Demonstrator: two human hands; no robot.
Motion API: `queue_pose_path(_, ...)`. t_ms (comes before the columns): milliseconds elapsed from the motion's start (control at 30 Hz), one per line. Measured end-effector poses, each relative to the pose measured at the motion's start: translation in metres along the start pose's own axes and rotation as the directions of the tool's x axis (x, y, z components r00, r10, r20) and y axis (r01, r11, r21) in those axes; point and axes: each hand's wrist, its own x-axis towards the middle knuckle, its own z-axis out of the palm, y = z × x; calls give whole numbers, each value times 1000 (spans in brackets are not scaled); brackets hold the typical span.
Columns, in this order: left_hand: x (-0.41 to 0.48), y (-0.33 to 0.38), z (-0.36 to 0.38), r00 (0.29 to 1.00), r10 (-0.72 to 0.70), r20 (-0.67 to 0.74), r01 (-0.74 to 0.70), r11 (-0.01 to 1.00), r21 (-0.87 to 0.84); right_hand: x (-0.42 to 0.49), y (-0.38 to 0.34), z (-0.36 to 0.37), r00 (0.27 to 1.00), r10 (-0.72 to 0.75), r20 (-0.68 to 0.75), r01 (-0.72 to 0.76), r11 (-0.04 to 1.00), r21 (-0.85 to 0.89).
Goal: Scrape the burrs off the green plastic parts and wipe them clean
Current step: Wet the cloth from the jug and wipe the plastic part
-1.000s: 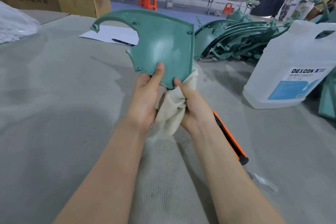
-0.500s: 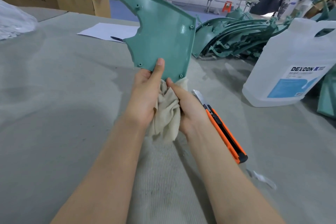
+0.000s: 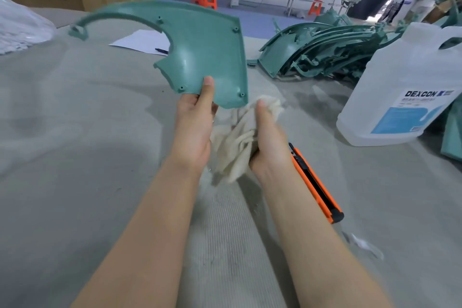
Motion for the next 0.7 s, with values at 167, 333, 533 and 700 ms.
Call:
queue_pose_path(167, -4, -12, 6, 997, -43, 71, 38, 997, 67, 3, -13, -6, 957, -32, 289, -88, 916, 391)
queue_pose_path(333, -5, -15, 5, 994, -36, 104, 23, 992, 123, 8, 1, -7, 939, -312, 147, 345, 832, -436)
queue_pose_path(533, -5, -10, 1, 994, -8, 109, -15, 979, 205, 8, -2, -13, 857, -476, 199, 477, 584, -657)
queue_pose_path(700, -10, -1, 5, 976, 27, 216, -104, 929, 354, 9, -7, -17, 833, -542, 109, 450, 550, -704)
